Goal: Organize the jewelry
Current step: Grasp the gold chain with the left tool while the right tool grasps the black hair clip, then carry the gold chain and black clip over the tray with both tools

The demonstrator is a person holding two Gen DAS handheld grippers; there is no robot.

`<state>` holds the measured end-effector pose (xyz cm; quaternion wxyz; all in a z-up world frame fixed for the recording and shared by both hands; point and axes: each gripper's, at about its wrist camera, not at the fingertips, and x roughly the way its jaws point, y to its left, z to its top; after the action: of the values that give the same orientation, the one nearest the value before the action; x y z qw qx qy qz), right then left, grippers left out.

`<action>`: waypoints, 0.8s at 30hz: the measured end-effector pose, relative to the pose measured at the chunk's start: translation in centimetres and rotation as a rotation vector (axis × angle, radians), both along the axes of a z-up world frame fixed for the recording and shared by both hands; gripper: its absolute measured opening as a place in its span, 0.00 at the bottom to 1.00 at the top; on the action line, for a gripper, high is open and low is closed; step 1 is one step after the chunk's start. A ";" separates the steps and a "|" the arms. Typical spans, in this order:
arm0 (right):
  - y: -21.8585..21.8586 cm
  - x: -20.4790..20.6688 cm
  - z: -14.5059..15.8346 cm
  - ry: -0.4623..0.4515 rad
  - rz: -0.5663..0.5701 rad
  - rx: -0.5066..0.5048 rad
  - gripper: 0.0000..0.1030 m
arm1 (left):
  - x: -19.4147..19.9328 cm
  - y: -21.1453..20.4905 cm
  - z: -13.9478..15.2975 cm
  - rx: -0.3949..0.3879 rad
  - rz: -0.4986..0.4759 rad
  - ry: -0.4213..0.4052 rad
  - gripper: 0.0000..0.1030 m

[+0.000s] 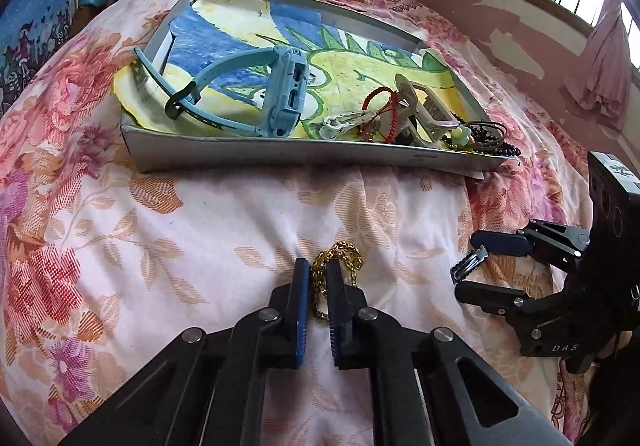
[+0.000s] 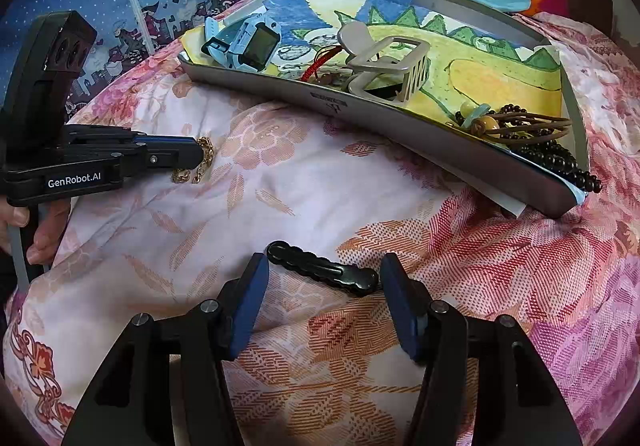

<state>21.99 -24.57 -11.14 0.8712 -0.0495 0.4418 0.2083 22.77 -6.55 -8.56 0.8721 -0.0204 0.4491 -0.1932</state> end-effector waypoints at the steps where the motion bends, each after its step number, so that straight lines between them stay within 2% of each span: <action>1: 0.0 0.0 0.0 -0.001 -0.002 0.001 0.49 | 0.0 0.0 0.0 -0.001 0.000 0.000 0.08; 4: 0.1 0.0 0.0 -0.005 -0.008 -0.003 0.47 | 0.0 0.0 0.0 -0.004 0.004 0.000 0.07; 6: 0.1 0.0 0.0 -0.009 -0.011 -0.009 0.40 | -0.1 0.0 0.0 -0.005 0.005 0.000 0.07; 8: 0.2 -0.1 0.0 -0.016 -0.015 -0.014 0.28 | -0.2 0.1 0.0 -0.008 0.009 -0.003 0.07; 14: 0.3 -0.3 0.0 -0.023 -0.007 -0.022 0.14 | -0.5 0.3 0.4 -0.017 0.022 -0.011 0.06; 24: 0.6 -0.4 0.2 -0.047 -0.004 -0.035 0.14 | -0.8 0.4 0.6 -0.020 0.028 -0.017 0.06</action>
<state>21.56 -24.01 -10.93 0.8806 -0.0685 0.4250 0.1979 22.02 -6.17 -7.97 0.8782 -0.0339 0.4396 -0.1854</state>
